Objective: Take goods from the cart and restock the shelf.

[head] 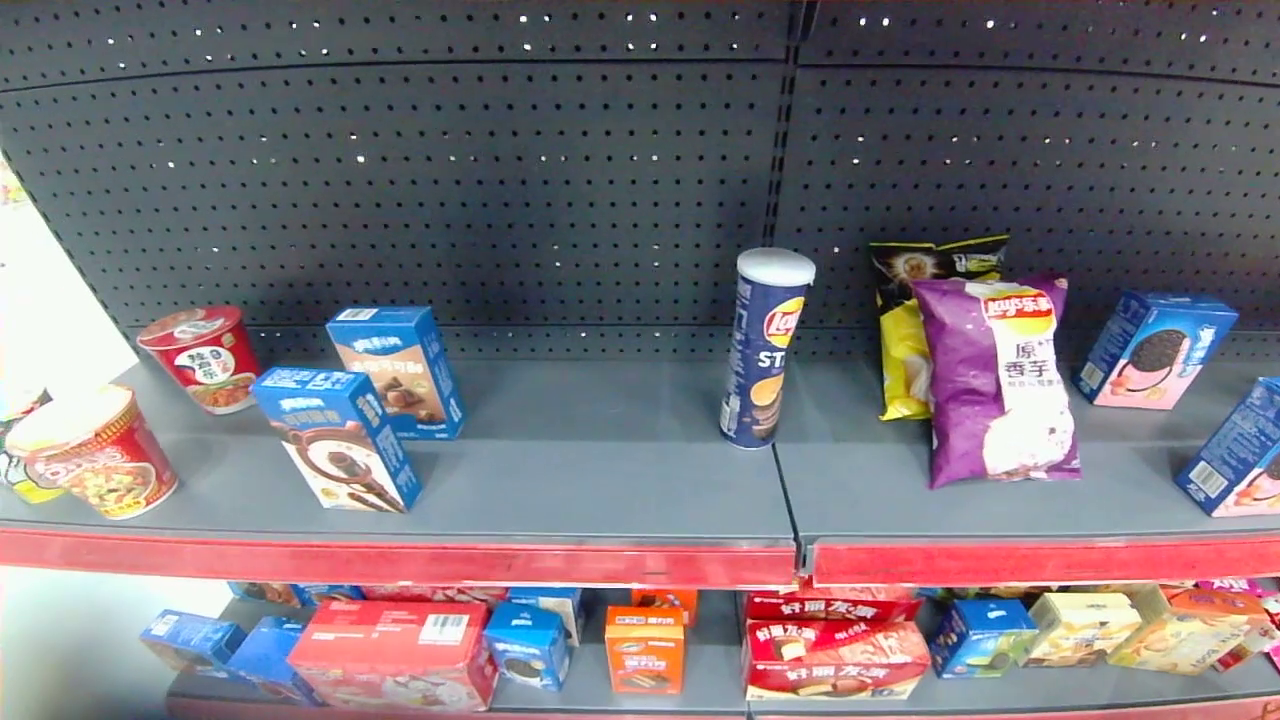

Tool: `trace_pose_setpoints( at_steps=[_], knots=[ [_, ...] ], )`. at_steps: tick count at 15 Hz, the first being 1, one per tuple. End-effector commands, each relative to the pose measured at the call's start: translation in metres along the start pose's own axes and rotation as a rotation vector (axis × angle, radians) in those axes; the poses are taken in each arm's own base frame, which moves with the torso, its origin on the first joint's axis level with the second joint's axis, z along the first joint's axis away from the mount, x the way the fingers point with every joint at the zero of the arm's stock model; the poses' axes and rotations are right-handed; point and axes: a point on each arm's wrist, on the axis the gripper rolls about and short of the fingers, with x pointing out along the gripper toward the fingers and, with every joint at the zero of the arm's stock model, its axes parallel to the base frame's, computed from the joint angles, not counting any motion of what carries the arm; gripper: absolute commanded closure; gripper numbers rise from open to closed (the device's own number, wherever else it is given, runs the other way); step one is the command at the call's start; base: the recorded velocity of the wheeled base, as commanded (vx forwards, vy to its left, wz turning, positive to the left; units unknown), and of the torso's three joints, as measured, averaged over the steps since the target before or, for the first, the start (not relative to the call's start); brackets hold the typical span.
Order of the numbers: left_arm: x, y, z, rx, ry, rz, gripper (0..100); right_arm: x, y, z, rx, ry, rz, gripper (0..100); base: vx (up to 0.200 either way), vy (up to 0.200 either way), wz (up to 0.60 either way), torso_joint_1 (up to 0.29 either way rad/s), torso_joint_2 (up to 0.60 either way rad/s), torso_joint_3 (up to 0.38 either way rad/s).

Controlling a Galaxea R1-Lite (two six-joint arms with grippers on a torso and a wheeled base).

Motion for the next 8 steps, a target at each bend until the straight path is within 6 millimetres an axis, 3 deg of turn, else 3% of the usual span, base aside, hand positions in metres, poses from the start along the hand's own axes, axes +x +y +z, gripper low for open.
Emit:
trace_pose_setpoints(
  at_steps=[1,4,8],
  knots=[
    [0.0,0.0,0.0,0.001,0.0,0.001,0,0.0006,0.0006,-0.0013,-0.002,0.003,0.006,0,0.0,0.2,-0.6,0.002,0.0,0.002],
    [0.0,0.0,0.0,0.001,0.0,0.001,0,-0.0011,0.0012,-0.0041,0.0,-0.006,0.008,0,0.0,0.2,-0.6,0.001,0.0,0.004],
    [0.0,0.0,0.0,0.003,0.0,0.002,0,-0.001,0.0011,-0.0052,0.0,-0.005,0.006,0,0.0,0.0,-0.6,0.001,0.0,-0.001]
  ],
)
